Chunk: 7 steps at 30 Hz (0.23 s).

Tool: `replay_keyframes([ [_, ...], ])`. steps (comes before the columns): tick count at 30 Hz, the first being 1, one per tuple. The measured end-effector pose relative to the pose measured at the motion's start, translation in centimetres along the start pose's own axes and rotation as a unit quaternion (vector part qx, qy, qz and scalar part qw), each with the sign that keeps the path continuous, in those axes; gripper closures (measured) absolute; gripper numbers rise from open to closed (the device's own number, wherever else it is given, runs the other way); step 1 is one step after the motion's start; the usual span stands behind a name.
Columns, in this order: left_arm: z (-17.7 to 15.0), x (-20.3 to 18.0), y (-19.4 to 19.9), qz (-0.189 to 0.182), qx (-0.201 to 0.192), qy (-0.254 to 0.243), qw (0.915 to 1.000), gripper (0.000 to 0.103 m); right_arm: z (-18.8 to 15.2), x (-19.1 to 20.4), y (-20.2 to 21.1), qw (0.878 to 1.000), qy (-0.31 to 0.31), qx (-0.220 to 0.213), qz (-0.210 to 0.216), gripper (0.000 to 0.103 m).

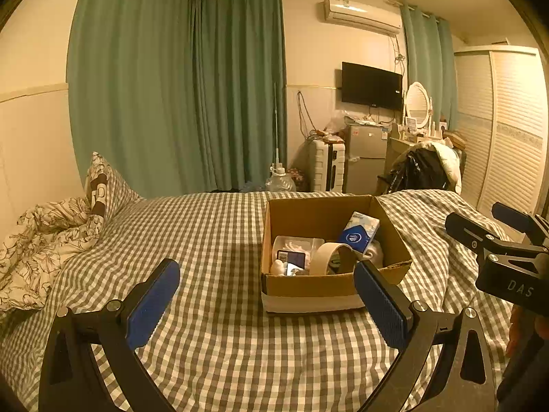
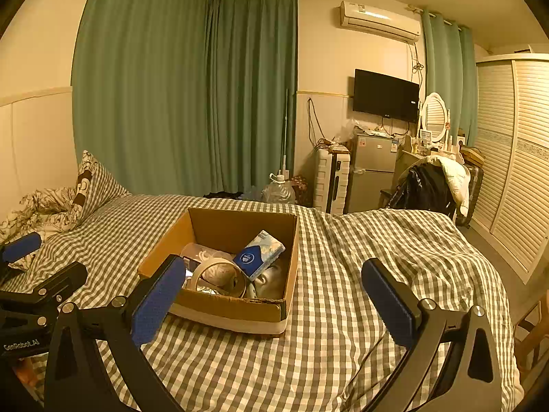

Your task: Organize objects

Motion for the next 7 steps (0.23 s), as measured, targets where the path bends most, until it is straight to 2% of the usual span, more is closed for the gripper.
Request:
replay_keyframes([
  [7,0.02,0.02,0.12,-0.007,-0.003,0.004,1.0000,0.000,-0.08,0.10,0.01,1.000,-0.002,-0.001,0.001,0.000],
])
Point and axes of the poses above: each gripper's, at about its wrist camera, not at the fingertips, and y roughly against the way its jaws point, x to its left, z to its top, the point moved 5 cm from there along -y, roughly the way its jaws point, and after that the axes turned 7 degrees about -y, right-handed, at the moved point
